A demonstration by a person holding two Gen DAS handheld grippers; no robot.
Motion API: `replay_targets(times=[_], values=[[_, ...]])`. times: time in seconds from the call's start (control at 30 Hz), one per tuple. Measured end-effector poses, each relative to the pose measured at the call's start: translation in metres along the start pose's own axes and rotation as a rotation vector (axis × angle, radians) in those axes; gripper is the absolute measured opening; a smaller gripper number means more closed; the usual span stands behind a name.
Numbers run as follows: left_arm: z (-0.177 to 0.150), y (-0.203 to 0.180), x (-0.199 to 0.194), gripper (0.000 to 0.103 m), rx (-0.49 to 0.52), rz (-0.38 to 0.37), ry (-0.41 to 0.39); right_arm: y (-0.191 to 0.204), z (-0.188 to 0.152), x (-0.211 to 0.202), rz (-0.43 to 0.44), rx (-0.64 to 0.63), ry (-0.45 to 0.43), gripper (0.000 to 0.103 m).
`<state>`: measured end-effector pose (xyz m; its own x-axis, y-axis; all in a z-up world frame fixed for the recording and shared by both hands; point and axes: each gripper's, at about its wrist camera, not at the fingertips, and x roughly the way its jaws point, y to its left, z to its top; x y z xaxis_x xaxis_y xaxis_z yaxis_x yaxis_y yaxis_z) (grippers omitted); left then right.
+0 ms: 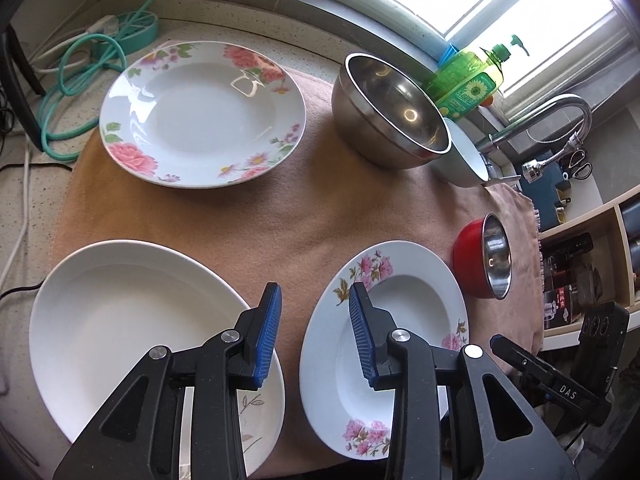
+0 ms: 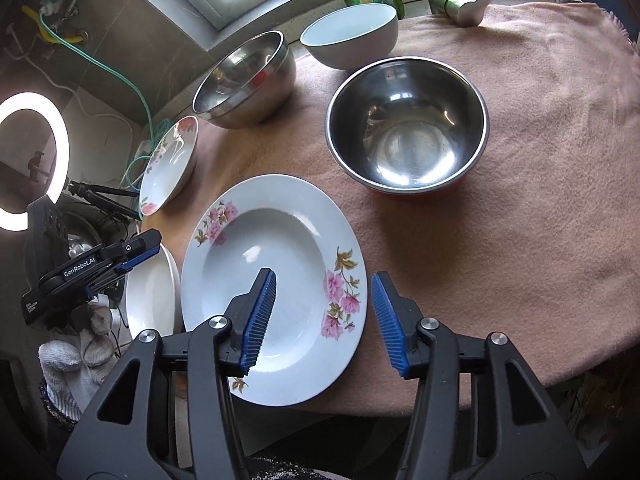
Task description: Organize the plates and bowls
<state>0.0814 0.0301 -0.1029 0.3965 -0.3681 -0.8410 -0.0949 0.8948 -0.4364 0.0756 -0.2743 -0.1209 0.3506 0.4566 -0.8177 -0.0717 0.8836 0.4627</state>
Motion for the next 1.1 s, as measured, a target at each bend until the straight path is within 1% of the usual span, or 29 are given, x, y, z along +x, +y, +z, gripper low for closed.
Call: replay_targets(times=[0.1, 0.23, 0.43, 0.53, 0.67, 0.8, 1.07, 1.1], values=[[0.005, 0.007, -0.008, 0.033, -0.007, 0.006, -0.022, 0.013, 0.008, 0.002, 0.01, -0.026, -0.004, 0.052], [0.017, 0.023, -0.019, 0.033, -0.014, 0.026, -0.056, 0.038, 0.023, 0.008, 0.051, -0.057, 0.004, 0.052], [0.047, 0.056, -0.029, 0.033, -0.028, 0.073, -0.098, 0.081, 0.048, 0.028, 0.136, -0.075, 0.034, 0.052], [0.066, 0.072, -0.03, 0.033, -0.015, 0.082, -0.105, 0.101, 0.056, 0.04, 0.158, -0.067, 0.035, 0.052], [0.093, 0.09, -0.028, 0.033, 0.003, 0.096, -0.117, 0.124, 0.068, 0.059, 0.156, -0.067, 0.036, 0.052], [0.114, 0.104, -0.021, 0.033, 0.003, 0.101, -0.128, 0.136, 0.079, 0.083, 0.157, -0.041, 0.061, 0.052], [0.137, 0.126, -0.002, 0.033, -0.008, 0.113, -0.114, 0.145, 0.096, 0.12, 0.126, -0.012, 0.089, 0.051], [0.139, 0.128, 0.0, 0.033, -0.007, 0.119, -0.112, 0.144, 0.098, 0.124, 0.126, -0.005, 0.095, 0.049]])
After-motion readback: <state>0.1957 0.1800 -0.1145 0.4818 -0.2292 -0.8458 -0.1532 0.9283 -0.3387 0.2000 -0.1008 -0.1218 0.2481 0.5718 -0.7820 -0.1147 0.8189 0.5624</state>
